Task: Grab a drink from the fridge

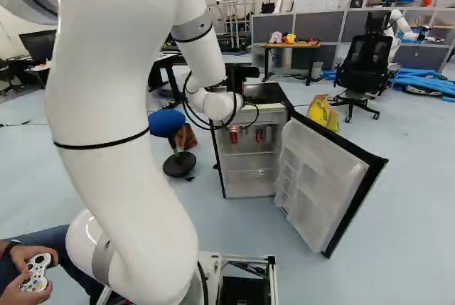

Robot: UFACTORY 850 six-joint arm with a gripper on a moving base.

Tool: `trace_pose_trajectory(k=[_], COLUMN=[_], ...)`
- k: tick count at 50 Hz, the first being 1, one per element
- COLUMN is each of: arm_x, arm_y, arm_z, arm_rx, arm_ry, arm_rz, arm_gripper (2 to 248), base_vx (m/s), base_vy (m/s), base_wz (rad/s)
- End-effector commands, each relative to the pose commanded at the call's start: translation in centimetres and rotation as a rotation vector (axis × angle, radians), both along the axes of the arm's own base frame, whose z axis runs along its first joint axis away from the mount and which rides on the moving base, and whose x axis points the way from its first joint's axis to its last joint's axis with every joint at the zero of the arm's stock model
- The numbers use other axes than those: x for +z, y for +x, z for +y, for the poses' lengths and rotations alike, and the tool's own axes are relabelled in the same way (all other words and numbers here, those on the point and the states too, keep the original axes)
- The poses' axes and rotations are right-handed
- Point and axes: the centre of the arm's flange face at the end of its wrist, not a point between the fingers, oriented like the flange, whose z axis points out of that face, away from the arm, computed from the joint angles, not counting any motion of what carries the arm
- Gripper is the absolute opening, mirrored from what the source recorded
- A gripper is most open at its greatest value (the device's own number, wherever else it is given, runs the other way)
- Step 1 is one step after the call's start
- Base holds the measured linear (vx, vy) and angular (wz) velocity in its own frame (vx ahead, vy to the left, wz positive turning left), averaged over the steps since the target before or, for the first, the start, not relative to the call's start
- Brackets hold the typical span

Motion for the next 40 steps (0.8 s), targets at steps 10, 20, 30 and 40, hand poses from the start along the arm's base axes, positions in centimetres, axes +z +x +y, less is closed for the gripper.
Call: trace_pose_trajectory(k=[10, 20, 30, 40], arm_x=[0.7, 1.4, 2.0, 2.6], arm_y=[-1.4, -2.5, -3.4, -3.9], arm_z=[-1.2, -2.5, -3.8, -5.2], arm_rx=[-0.03, -0.062, -0.094, -0.124], arm_ry=[0.009, 0.019, 0.032, 0.047], arm_rz=[0.029, 0.056, 0.088, 0.124], arm_gripper=[247, 247, 247, 247], base_vx=[0.0, 0.0, 0.0, 0.0], base_vy=[0.0, 0.0, 0.0, 0.0], base_wz=[0.0, 0.0, 0.0, 0.0])
